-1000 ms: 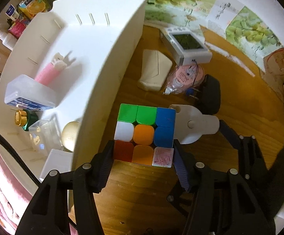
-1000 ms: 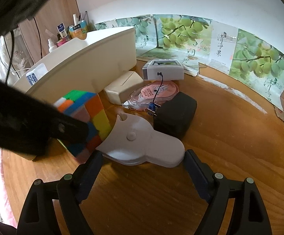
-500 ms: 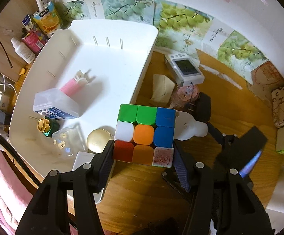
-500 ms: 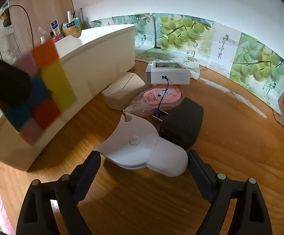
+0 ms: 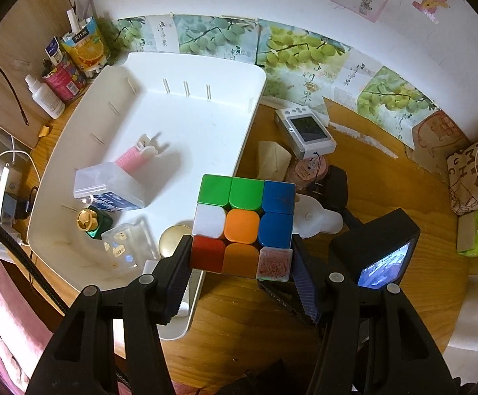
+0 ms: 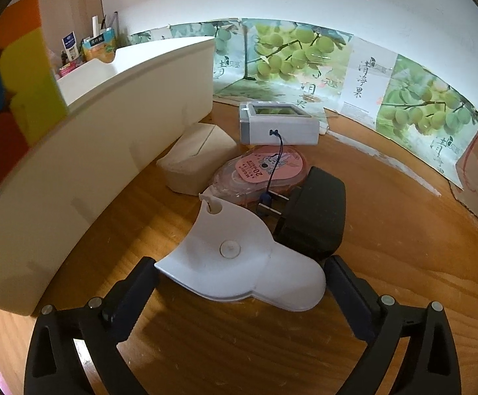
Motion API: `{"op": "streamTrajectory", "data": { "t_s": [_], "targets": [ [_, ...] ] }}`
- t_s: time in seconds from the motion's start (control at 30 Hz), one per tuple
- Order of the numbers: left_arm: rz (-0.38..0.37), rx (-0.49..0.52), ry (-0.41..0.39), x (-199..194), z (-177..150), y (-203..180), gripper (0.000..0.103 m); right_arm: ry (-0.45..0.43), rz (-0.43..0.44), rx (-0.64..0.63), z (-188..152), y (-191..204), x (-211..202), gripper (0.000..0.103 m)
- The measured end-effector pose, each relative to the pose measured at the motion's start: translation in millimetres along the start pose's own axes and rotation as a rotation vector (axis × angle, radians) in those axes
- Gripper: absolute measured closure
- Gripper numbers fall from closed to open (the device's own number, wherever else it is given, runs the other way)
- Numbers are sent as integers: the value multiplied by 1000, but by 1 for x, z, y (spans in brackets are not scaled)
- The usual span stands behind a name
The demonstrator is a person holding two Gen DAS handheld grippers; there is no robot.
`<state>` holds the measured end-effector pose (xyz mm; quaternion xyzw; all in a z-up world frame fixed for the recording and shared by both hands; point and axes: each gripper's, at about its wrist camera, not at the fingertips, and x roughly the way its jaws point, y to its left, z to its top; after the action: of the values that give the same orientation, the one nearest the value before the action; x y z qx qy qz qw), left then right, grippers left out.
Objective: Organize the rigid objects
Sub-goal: 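Lift the Rubik's cube and white piece with both tools toward the tray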
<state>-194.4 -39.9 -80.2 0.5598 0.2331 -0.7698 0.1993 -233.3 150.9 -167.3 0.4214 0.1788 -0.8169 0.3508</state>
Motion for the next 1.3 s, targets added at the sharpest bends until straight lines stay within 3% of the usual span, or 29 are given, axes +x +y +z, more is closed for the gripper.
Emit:
{"op": "streamTrajectory", "data": {
  "t_s": [0.2,0.7,1.03,1.3],
  "targets": [
    [8,-2,-9,-5,-2,2,42,-11,-15,23,0,-1,-1,8],
    [3,-16,-46,-21,-13,11,42,12,42,69,-4,-8,-7,9],
    [-36,37,-58,-29,-15,25,42,-28,20,107,0,-10,-37,9],
    [-53,98,-47,-33,-12,46,42,-42,21,136,-4,18,-64,9]
  ]
}}
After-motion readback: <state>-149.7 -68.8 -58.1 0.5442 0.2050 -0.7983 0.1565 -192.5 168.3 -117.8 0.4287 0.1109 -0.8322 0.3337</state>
